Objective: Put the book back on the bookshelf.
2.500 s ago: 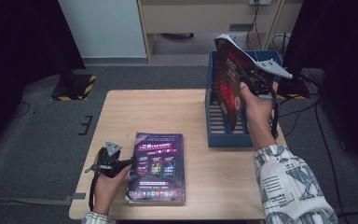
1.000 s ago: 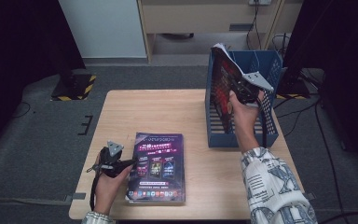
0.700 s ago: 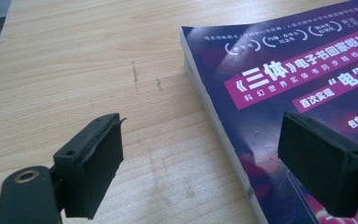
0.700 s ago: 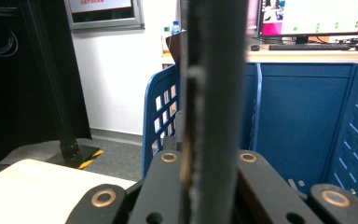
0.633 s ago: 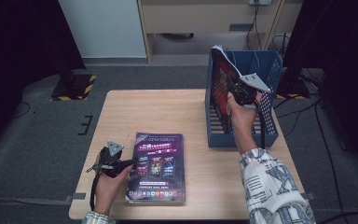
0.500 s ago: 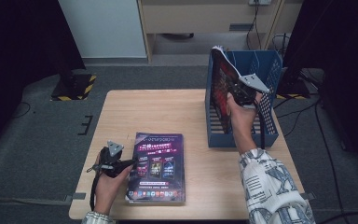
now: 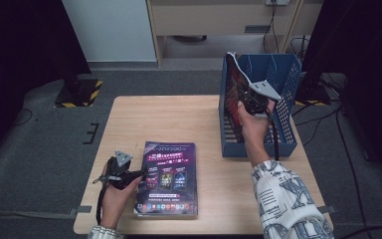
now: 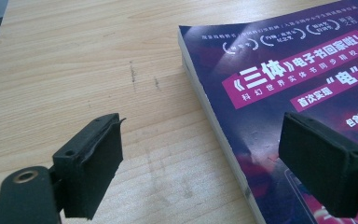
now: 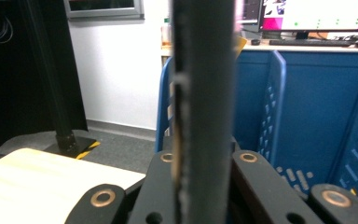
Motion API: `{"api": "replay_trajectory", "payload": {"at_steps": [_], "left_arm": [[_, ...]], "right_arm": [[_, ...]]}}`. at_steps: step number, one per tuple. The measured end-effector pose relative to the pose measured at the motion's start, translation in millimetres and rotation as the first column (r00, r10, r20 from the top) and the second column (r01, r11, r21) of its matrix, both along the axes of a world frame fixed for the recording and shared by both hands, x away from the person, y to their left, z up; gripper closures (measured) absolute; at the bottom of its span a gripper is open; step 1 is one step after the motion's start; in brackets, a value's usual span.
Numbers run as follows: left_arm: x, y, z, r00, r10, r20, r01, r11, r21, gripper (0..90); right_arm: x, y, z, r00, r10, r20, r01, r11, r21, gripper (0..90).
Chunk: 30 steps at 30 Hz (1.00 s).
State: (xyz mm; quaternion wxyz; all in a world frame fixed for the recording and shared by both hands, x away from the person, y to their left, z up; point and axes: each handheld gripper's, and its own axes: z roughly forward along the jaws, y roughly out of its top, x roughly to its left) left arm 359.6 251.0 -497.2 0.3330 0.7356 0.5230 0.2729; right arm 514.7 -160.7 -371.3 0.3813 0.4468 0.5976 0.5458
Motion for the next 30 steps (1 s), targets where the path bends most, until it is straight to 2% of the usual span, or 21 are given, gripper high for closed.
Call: {"api": "replay_trajectory", "payload": {"at_steps": [7,15,18,26,30], "left_arm": [[0.1,-0.5,-0.2,1.0000,-0.001,0.001,0.001,1.0000,0.000,13.1],[0.1,-1.4,0.0,1.0000,-0.003,0.005,0.003,1.0000,-0.005,13.1],[0.2,-1.9,-0.3,1.0000,-0.007,0.004,0.007,1.0000,-0.002,13.2],[0.2,-2.1,-0.1,1.0000,-0.006,0.006,0.006,1.0000,0.002,13.2],[0.0,-2.3,0.1,1.0000,-0.008,0.006,0.008,1.0000,0.003,13.2]], "right_arm": [[-0.8,3.3,-8.3,0.9999,0.008,-0.010,-0.008,1.000,0.000,86.4],[-2.5,5.2,-10.5,0.9998,0.017,-0.007,-0.017,1.000,-0.009,86.1],[-4.1,8.5,-11.4,0.9995,0.030,-0.003,-0.030,0.999,-0.036,85.6],[-7.4,18.3,-13.5,0.9982,0.060,-0.008,-0.060,0.997,-0.043,83.9],[-10.7,20.8,-16.0,0.9984,0.056,-0.011,-0.056,0.998,-0.038,82.8]]}}
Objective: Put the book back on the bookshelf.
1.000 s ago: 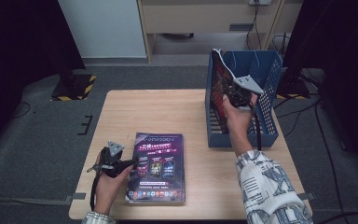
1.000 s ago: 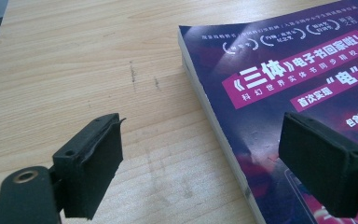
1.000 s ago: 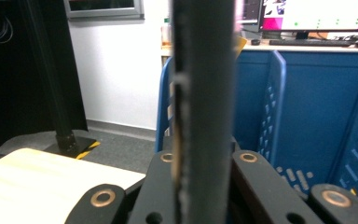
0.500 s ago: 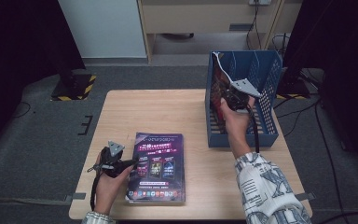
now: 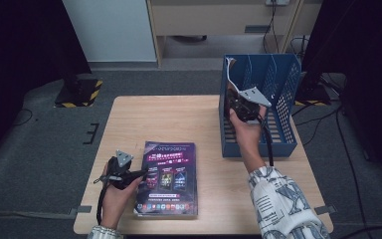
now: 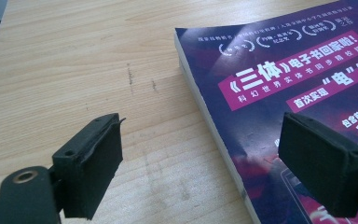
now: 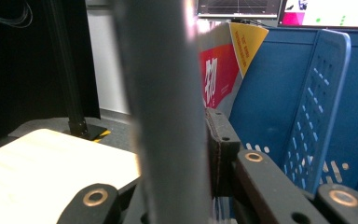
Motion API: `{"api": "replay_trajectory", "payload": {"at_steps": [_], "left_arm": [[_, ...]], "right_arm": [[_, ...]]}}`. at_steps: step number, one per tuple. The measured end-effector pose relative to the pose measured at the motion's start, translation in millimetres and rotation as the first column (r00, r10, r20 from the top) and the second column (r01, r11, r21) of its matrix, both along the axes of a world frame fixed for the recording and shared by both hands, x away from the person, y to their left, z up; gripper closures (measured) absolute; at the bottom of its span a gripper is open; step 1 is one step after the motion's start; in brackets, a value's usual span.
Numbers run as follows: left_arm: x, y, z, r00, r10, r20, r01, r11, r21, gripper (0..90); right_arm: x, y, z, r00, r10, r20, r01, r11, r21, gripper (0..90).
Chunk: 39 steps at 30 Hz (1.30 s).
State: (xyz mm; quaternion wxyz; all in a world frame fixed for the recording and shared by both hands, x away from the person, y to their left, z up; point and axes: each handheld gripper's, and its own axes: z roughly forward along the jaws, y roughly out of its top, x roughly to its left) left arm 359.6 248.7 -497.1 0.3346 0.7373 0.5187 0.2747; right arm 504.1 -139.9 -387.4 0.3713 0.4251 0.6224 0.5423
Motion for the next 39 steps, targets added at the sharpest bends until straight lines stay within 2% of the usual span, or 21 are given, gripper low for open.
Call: {"api": "replay_trajectory", "payload": {"at_steps": [8,11,15,22,25,39], "left_arm": [[0.0,-0.9,0.1,1.0000,-0.002,0.001,0.002,1.0000,0.006,13.2],[0.3,-0.9,-0.1,1.0000,-0.003,0.000,0.003,1.0000,0.008,13.2],[0.2,-1.6,-0.1,1.0000,-0.005,0.001,0.005,0.9999,0.010,13.2],[0.3,-2.5,-0.2,0.9999,-0.011,-0.001,0.011,0.9998,0.017,13.3],[0.3,-2.7,-0.3,0.9999,-0.012,-0.002,0.012,0.9998,0.018,13.3],[0.3,-4.5,-0.7,0.9997,-0.022,-0.005,0.022,0.9993,0.030,13.3]], "right_arm": [[-5.0,0.1,-1.8,0.9999,-0.010,-0.014,0.010,1.000,0.013,82.0],[-6.3,0.4,-0.5,0.9998,-0.001,-0.020,0.002,1.000,0.014,81.8],[-8.1,1.8,-0.1,0.9997,0.008,-0.023,-0.008,1.000,-0.007,80.6],[-9.0,5.7,0.2,0.9988,0.030,-0.038,-0.029,0.999,0.019,80.6],[-10.1,8.8,1.4,0.9986,0.031,-0.042,-0.031,0.999,0.013,80.4],[-14.7,12.1,3.1,0.9988,0.030,-0.040,-0.029,1.000,0.005,74.7]]}}
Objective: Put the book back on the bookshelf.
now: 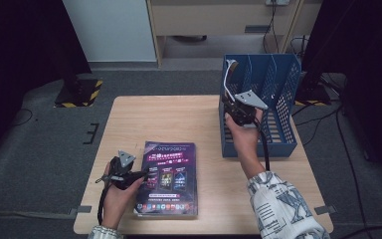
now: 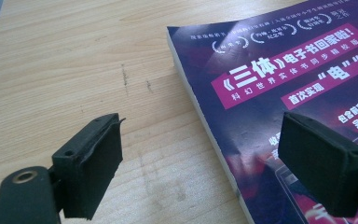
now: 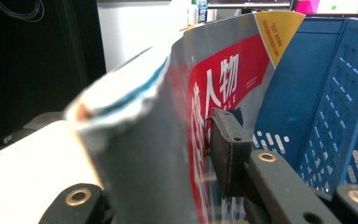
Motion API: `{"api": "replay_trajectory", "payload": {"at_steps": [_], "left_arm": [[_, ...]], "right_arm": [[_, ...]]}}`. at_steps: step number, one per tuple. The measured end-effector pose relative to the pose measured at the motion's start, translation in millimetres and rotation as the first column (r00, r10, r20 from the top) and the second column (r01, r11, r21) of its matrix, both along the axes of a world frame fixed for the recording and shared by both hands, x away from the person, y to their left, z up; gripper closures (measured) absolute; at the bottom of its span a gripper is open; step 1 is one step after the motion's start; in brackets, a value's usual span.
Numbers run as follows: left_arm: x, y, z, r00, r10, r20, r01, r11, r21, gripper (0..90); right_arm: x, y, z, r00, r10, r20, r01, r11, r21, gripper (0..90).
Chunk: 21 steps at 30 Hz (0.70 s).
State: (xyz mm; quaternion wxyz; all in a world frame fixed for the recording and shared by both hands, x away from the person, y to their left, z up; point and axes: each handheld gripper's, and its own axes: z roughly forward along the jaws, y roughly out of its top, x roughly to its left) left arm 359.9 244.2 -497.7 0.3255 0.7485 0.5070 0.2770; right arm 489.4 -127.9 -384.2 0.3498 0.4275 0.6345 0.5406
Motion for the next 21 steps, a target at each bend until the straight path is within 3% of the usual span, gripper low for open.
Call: {"api": "replay_trajectory", "payload": {"at_steps": [5,21], "left_arm": [[0.1,-1.1,-0.3,1.0000,-0.002,0.001,0.002,1.0000,0.002,13.3],[-0.2,-2.2,-0.1,1.0000,-0.009,0.000,0.009,0.9999,0.008,13.2]], "right_arm": [[-0.8,-0.4,0.0,0.9999,0.013,-0.008,-0.013,1.000,0.012,68.3],[-2.0,0.0,-7.3,0.9997,0.018,-0.016,-0.018,1.000,0.014,60.5]]}}
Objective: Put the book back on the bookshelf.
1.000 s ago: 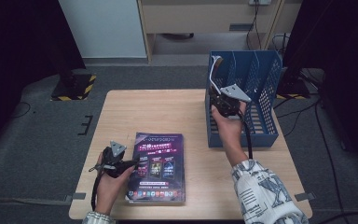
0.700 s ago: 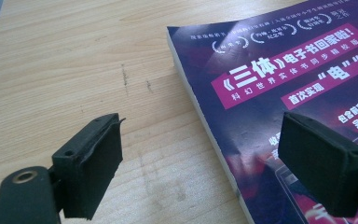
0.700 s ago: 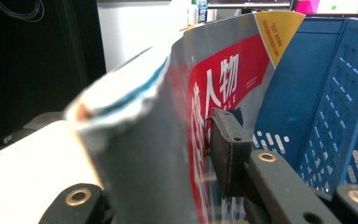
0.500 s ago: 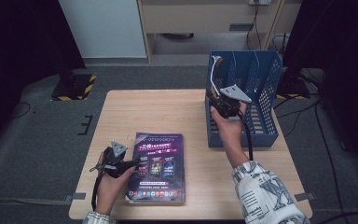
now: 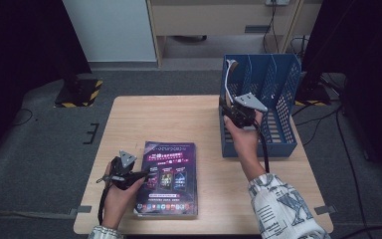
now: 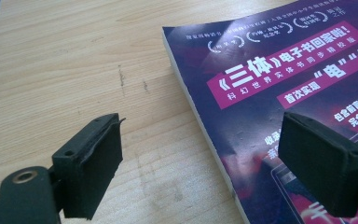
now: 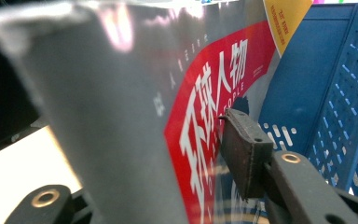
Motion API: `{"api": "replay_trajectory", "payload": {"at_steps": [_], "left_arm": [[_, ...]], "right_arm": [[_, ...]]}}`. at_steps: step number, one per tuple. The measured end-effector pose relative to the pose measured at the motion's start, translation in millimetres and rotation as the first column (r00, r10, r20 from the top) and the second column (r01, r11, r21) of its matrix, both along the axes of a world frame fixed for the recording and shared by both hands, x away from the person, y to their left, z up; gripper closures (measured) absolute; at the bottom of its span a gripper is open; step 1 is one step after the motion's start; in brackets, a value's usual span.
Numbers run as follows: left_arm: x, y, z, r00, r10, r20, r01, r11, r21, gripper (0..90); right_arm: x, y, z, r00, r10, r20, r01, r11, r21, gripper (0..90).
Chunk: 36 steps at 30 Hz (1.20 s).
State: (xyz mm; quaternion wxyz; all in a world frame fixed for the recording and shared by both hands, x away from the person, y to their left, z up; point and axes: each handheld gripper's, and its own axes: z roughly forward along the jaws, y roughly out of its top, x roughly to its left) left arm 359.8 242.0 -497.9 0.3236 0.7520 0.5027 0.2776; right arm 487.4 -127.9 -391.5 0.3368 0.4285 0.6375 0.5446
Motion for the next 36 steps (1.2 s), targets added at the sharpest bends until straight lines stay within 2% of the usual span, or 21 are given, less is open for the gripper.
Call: {"api": "replay_trajectory", "payload": {"at_steps": [10,18,31,36], "left_arm": [[0.1,-0.9,-0.4,1.0000,0.001,0.001,-0.001,1.0000,0.000,13.2],[0.1,-1.1,-0.4,1.0000,0.000,0.001,0.000,1.0000,0.001,13.1],[0.2,-1.4,-0.4,1.0000,0.000,0.001,0.000,1.0000,0.005,13.0],[0.2,-1.4,-0.4,1.0000,0.000,0.001,0.000,1.0000,0.006,12.8]], "right_arm": [[-1.5,-2.4,-1.0,0.9999,0.006,-0.015,-0.006,1.000,0.026,49.2],[-1.8,-4.1,-1.8,0.9997,0.011,-0.021,-0.010,0.999,0.030,46.0],[-4.2,-6.8,-3.1,0.9963,0.045,-0.073,-0.042,0.999,0.031,26.3],[-5.7,-8.6,-6.6,0.9961,0.045,-0.076,-0.042,0.998,0.035,25.6]]}}
